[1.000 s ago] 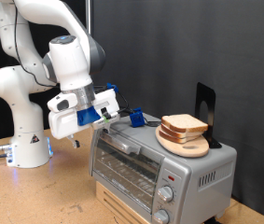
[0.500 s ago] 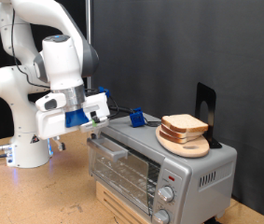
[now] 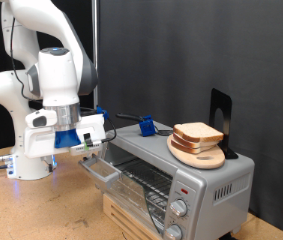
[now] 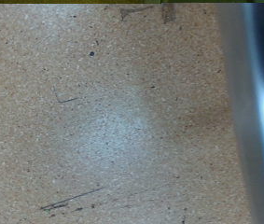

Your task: Make a piece of toast with the oven

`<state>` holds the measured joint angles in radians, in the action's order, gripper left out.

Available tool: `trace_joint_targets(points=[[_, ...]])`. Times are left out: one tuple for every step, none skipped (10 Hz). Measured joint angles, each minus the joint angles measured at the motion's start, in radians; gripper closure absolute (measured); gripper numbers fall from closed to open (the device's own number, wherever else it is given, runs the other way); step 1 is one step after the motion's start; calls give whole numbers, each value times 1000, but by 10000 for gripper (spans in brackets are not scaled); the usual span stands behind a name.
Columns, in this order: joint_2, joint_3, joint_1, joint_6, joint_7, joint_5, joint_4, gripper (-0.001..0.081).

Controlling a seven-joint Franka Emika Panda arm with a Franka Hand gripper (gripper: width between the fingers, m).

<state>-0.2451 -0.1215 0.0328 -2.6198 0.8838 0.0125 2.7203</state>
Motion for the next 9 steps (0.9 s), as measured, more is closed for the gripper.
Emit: trace_joint_targets(points=[[8,-2,8,-11,-9,0,1,124],[14,-4,15,-20,-18,0,2,124],[19,-4,21,-27,-25,-1,3,124],[26,-6,26,-36,-40,-1,3,124],[33,-12,26,-49,-93,15,3,124],[44,-24,15,-68,-187,62,3,124],[53,-33,3,-83,-267,109,2,124],[56,-35,2,-91,-299,123,2,124],[57,-34,4,-99,-301,115,4,124]])
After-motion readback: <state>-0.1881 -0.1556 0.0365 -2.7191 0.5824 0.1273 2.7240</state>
